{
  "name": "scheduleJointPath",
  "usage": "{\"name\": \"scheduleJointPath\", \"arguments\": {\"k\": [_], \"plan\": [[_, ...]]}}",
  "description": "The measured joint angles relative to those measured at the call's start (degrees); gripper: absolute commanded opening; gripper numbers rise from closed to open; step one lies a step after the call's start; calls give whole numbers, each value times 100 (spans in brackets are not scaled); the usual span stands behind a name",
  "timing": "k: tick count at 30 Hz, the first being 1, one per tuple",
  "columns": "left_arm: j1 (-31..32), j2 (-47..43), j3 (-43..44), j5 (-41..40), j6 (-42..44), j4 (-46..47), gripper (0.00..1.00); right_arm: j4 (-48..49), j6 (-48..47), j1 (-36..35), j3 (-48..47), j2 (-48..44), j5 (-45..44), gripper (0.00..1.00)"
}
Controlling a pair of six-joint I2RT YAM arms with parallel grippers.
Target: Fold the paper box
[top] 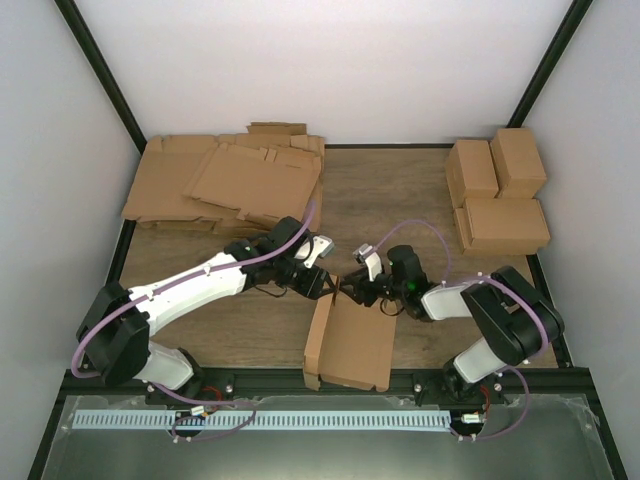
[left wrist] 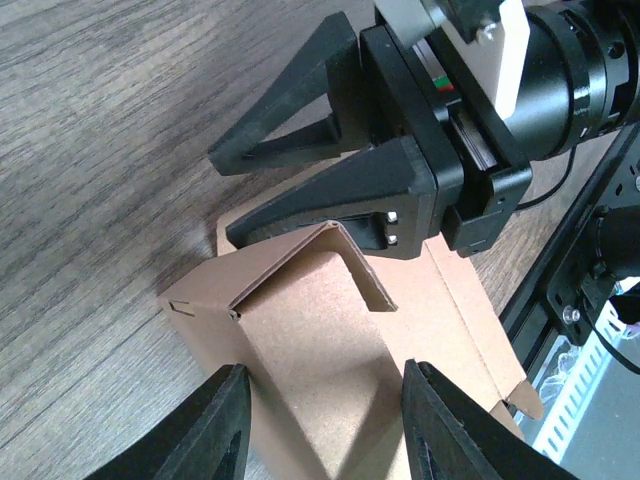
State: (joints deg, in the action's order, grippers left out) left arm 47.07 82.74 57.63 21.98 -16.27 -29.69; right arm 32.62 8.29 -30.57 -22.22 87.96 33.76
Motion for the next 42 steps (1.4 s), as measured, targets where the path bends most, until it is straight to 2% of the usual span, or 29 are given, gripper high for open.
{"name": "scheduleJointPath", "arguments": {"k": [9, 26, 34, 42], "plan": [[0, -44, -44, -2, 9, -9, 44, -22, -323, -13, 105, -63, 68, 41], [-15, -42, -72, 369, 46, -122, 44, 380, -977, -396, 170, -184, 87, 35], [-190, -33, -87, 382, 17, -105, 44, 258, -909, -494, 269, -411, -382, 35], [-361, -203, -262, 444, 22, -81, 44, 227, -872, -579, 387, -684, -400, 36]]}}
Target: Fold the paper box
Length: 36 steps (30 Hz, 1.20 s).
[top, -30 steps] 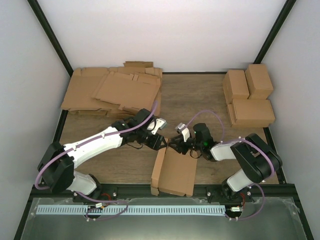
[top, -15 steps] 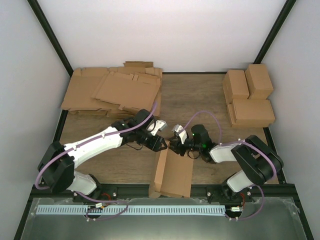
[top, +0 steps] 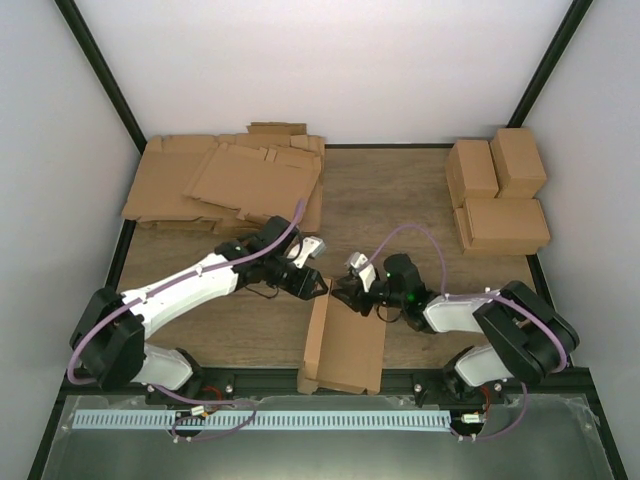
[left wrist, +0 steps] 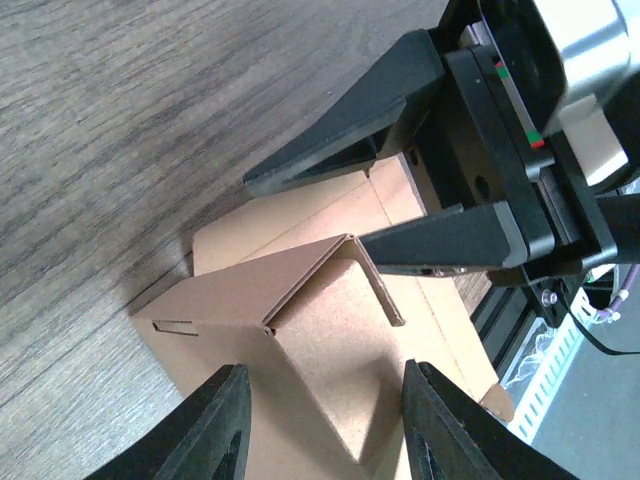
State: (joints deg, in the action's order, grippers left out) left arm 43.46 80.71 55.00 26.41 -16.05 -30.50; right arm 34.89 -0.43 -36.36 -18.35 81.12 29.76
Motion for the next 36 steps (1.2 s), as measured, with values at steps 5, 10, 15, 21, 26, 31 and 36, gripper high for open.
{"name": "scheduleJointPath", "arguments": {"k": [5, 10, 15, 21, 26, 31, 36], "plan": [[-9, -59, -94, 48, 0, 42, 44, 0, -122, -293, 0, -9, 2, 36], [-35, -109, -168, 85, 2, 103, 44, -31, -238, -479, -79, 125, -66, 35], [-37, -111, -225, 114, 11, 205, 44, -9, -317, -505, -208, 225, -114, 32], [-48, -142, -321, 133, 31, 337, 44, 205, -404, -509, -435, 595, -101, 29], [-81, -192, -398, 131, 44, 415, 44, 511, -455, -509, -466, 804, -55, 15], [-129, -203, -409, 101, 48, 444, 44, 800, -485, -603, -466, 949, -170, 1], [-203, -236, -411, 55, 72, 365, 63, 839, -444, -894, -466, 918, -879, 1]]}}
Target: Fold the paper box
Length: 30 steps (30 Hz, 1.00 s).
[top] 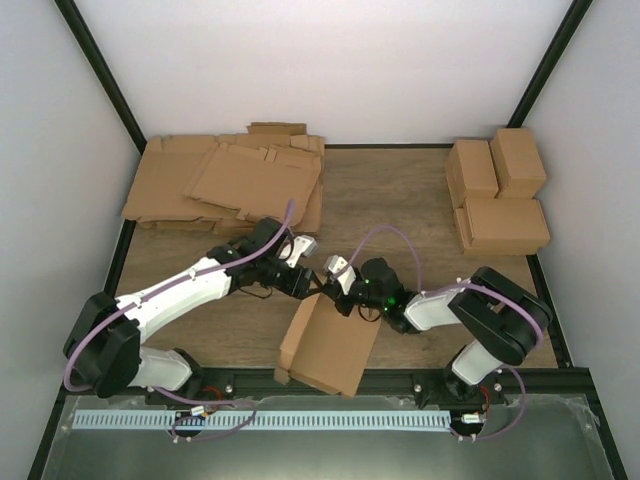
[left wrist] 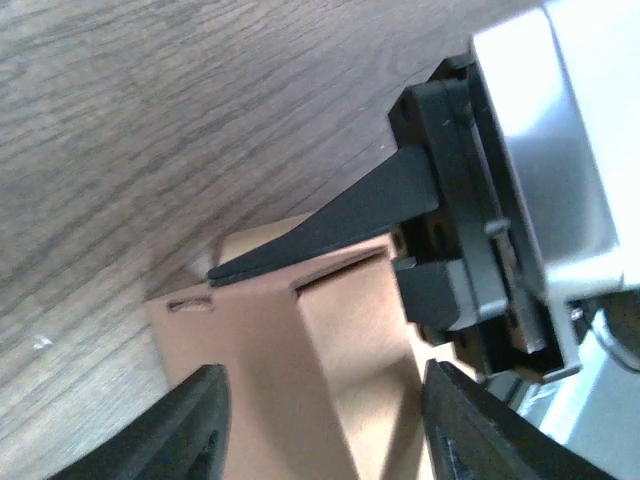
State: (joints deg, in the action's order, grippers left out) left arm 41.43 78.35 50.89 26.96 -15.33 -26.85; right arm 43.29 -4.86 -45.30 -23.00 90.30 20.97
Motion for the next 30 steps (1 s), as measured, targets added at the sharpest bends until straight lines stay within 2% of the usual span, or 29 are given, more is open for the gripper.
{"name": "scheduleJointPath", "arguments": {"k": [5, 7, 11, 15, 23, 26, 30], "plan": [[-26, -149, 4, -334, -42, -221, 94, -363, 280, -103, 0, -365, -881, 1], [-24, -310, 9, -457, -9, -304, 100, -579, 437, -103, 39, -697, -1300, 1], [-26, -1152, 11, -855, -42, -319, 100, -997, 734, -79, 103, -1298, -1950, 1], [-26, -2164, 74, -1370, -68, -205, 100, -1464, 1235, 116, 125, -1615, -2238, 1], [-26, -2715, 243, -2734, -876, -734, 100, -1779, 3005, 1252, 498, -2251, -2234, 1], [-26, -2929, 175, -2780, -1338, -876, 100, -1725, 3582, 1338, 542, -2618, -2203, 1], [-26, -3342, -337, -2385, -1974, -533, 100, -1585, 4229, 1357, 629, -3134, -2277, 1]]}}
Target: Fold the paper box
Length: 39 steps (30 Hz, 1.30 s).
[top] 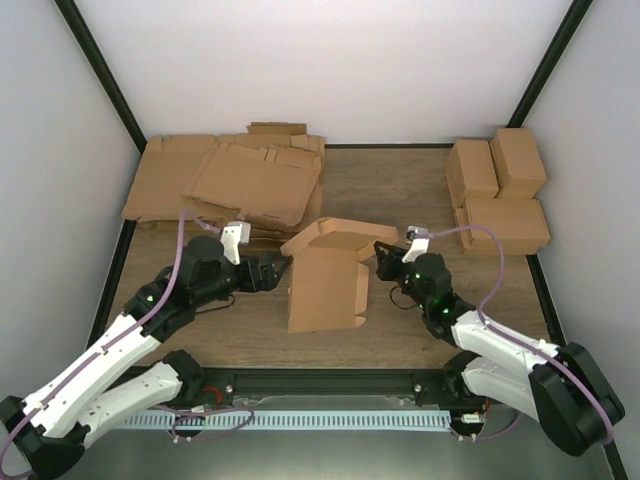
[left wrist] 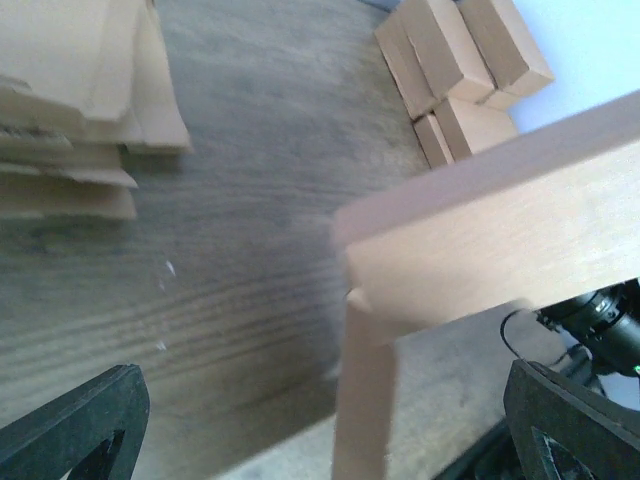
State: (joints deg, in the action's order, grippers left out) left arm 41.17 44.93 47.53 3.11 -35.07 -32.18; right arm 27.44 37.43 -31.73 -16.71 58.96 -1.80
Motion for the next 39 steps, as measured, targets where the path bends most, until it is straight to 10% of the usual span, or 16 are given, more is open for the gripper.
{"name": "scheduleJointPath", "arguments": {"k": [15, 22, 30, 39], "plan": [[186, 1137, -378, 1705, -319, 1003, 62, 256, 710, 11, 299, -505, -175, 1], [387, 1244, -378, 1681, -282, 807, 69, 205, 883, 11, 299, -557, -391, 1], [702, 1215, -260, 1471, -391, 433, 15, 262, 1137, 11, 387, -472, -444, 1], [726, 1521, 1126, 752, -33, -855, 4, 404, 1217, 15, 433, -374, -203, 44]]}}
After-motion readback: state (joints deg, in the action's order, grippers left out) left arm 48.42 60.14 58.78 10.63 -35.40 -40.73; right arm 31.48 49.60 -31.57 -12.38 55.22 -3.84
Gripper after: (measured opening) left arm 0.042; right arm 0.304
